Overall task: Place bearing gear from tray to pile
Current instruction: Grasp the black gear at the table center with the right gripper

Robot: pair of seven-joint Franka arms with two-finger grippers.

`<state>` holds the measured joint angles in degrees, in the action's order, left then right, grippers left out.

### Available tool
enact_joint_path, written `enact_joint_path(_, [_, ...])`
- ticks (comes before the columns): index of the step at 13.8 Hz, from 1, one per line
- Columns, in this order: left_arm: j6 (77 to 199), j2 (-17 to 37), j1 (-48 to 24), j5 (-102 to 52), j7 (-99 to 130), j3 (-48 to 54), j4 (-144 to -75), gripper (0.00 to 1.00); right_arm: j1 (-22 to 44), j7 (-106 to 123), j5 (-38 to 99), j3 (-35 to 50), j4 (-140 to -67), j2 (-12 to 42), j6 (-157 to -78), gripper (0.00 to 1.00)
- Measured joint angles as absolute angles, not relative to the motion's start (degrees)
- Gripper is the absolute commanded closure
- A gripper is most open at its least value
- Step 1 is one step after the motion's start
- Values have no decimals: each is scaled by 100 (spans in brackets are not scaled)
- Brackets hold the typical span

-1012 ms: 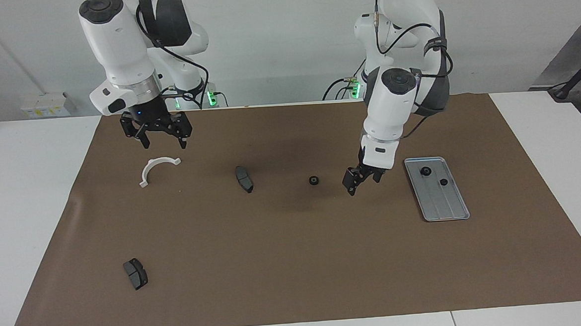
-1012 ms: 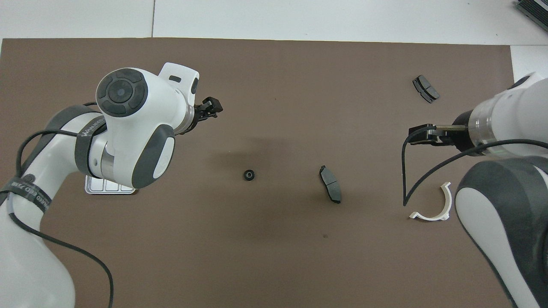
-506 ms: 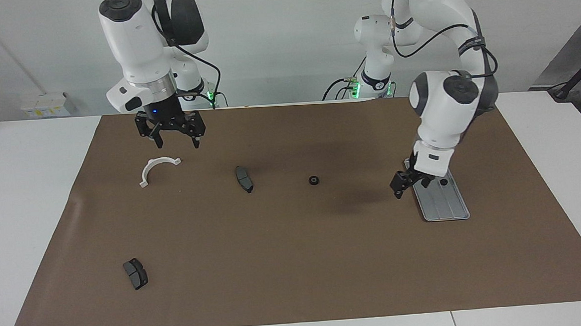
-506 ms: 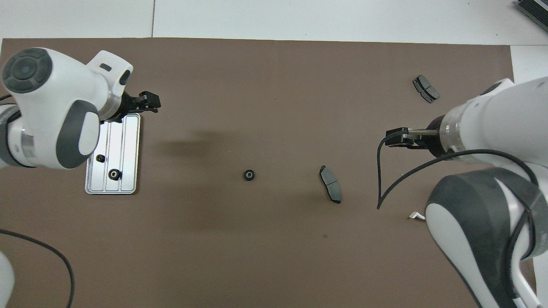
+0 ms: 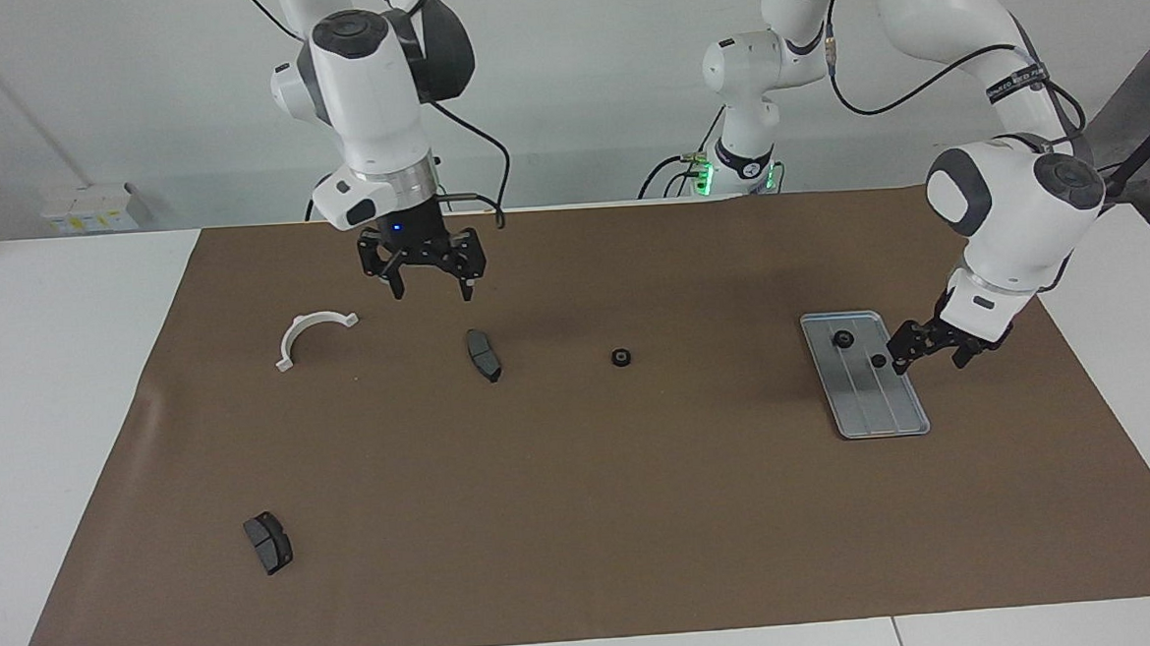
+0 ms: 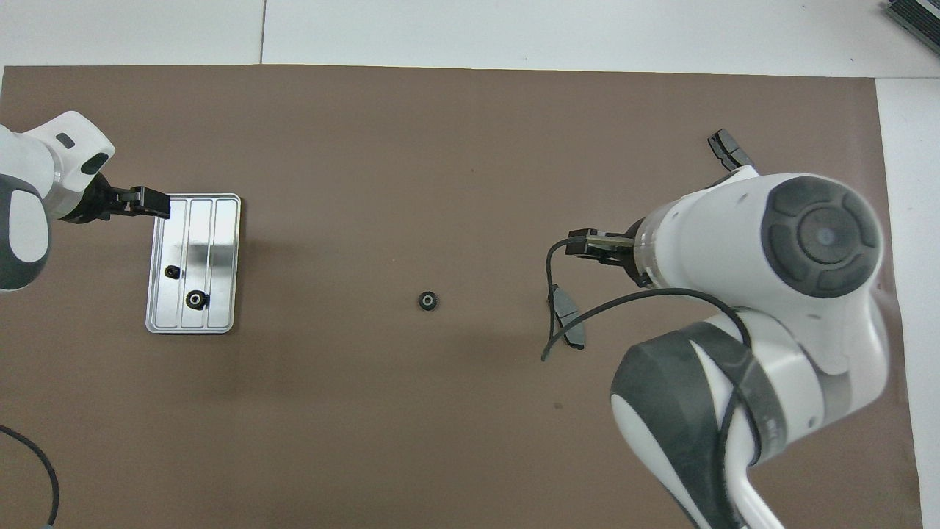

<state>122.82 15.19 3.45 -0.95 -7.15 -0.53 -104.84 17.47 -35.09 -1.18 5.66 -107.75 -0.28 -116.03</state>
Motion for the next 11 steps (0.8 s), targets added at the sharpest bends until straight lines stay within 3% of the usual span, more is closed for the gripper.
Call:
enact_joint_path(4, [12292, 1500, 345, -95, -747, -22, -10986, 19, 2263, -4190, -119, 568, -10803, 378, -12173, 0])
enact_joint_path(11, [12851, 1297, 570, -96, -736, -35, -11897, 28, 3170, -5075, -279, 566, -10698, 1225, -13015, 0])
